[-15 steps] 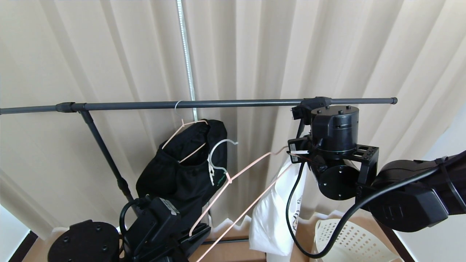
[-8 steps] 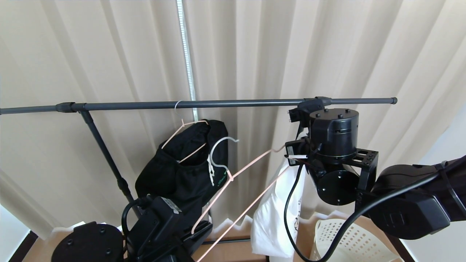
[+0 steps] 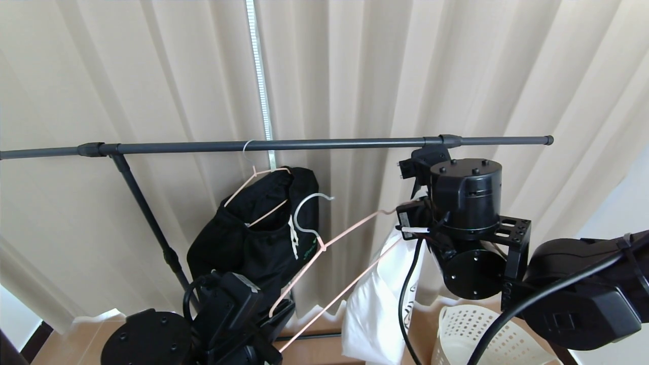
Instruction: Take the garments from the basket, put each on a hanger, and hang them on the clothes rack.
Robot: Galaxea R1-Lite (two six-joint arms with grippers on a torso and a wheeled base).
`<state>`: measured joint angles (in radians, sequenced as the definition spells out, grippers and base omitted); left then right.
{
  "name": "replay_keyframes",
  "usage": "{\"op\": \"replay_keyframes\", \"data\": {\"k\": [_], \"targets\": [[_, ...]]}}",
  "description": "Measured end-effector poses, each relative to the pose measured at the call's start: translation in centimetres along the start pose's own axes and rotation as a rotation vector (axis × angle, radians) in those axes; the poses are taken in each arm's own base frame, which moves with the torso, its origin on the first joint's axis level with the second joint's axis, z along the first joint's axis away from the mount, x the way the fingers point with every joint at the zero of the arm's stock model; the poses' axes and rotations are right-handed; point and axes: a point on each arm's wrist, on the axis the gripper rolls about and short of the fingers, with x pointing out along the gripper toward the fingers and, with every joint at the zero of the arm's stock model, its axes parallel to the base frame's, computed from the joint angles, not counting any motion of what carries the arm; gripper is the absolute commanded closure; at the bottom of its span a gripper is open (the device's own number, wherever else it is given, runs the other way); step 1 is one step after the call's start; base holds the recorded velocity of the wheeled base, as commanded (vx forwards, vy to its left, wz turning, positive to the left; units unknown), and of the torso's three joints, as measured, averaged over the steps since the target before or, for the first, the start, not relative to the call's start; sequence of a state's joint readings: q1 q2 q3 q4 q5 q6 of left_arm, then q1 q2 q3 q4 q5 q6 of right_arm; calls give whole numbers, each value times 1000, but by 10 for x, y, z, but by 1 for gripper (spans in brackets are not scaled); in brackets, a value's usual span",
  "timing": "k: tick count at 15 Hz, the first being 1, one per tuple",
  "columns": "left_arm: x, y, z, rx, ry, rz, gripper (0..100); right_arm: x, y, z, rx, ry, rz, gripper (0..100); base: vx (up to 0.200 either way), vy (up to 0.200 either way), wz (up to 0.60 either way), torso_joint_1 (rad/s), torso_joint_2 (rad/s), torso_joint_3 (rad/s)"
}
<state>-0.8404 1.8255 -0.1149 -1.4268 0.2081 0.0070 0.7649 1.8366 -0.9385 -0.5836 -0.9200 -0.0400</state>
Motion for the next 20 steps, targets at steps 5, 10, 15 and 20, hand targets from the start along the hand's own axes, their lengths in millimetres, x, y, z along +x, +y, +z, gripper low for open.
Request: {"op": "replay_keyframes", "data": {"k": [5,10,15,20], "targets": [[1,0,-2,3,9,5,100,-21,7,-4,-43,-9,31,100,0,0,0,0,0,0],[1,0,-2,3,11,6,100,-42,13,-6,-67,-25,92,100,0,0,0,0,0,0],[2,0,-2,3,12,6,100,-65,21,-9,-87,-45,164,100,0,0,0,0,0,0],[2,0,-2,3,12,6,100,-81,26,-9,-88,-64,215,100,0,0,0,0,0,0]]}}
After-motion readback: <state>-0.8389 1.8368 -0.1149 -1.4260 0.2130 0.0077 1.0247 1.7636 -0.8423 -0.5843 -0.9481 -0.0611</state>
